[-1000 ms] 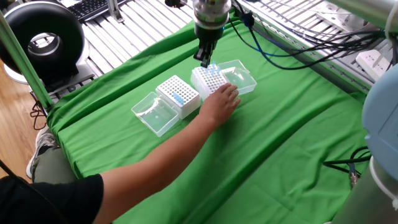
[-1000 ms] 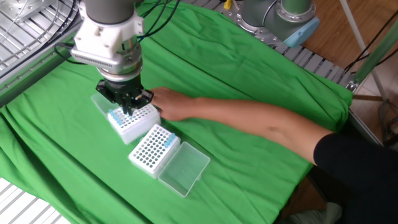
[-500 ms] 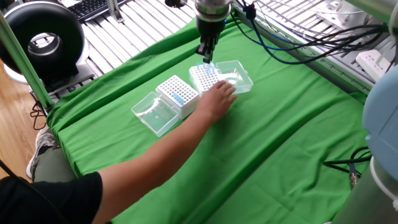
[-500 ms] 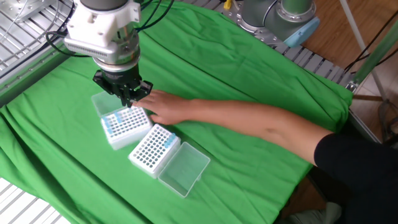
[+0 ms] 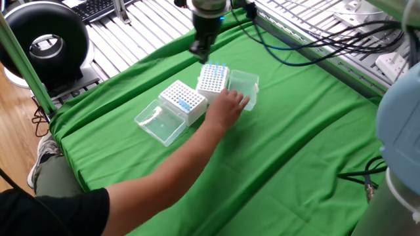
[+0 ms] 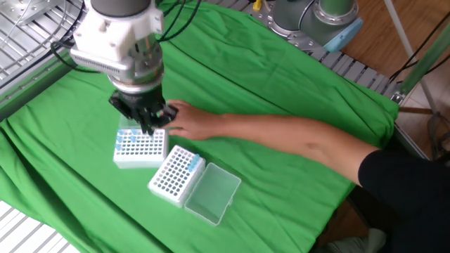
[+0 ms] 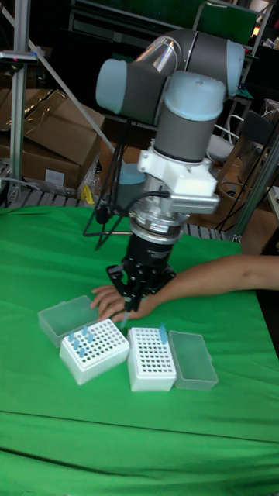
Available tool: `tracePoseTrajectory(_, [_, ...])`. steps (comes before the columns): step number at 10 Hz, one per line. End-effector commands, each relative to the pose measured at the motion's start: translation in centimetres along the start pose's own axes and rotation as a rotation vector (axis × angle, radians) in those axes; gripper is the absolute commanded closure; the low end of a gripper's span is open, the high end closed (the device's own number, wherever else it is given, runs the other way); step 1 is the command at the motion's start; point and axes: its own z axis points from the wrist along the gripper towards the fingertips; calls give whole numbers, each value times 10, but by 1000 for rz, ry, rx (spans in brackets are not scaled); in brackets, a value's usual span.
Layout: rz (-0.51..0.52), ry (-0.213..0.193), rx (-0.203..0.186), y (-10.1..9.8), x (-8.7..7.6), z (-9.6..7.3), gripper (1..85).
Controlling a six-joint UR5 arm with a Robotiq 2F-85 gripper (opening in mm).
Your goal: Insert a medium pipette tip into the holder for medium pipette tips
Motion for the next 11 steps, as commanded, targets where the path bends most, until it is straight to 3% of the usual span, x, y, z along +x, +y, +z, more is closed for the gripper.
tracePoseTrajectory(1, [90, -45, -18, 37, -37, 4, 847])
tracePoseTrajectory(5, [169, -94, -21, 65, -67, 22, 847])
tracePoseTrajectory(11, [210, -112, 1, 77, -72, 36, 847])
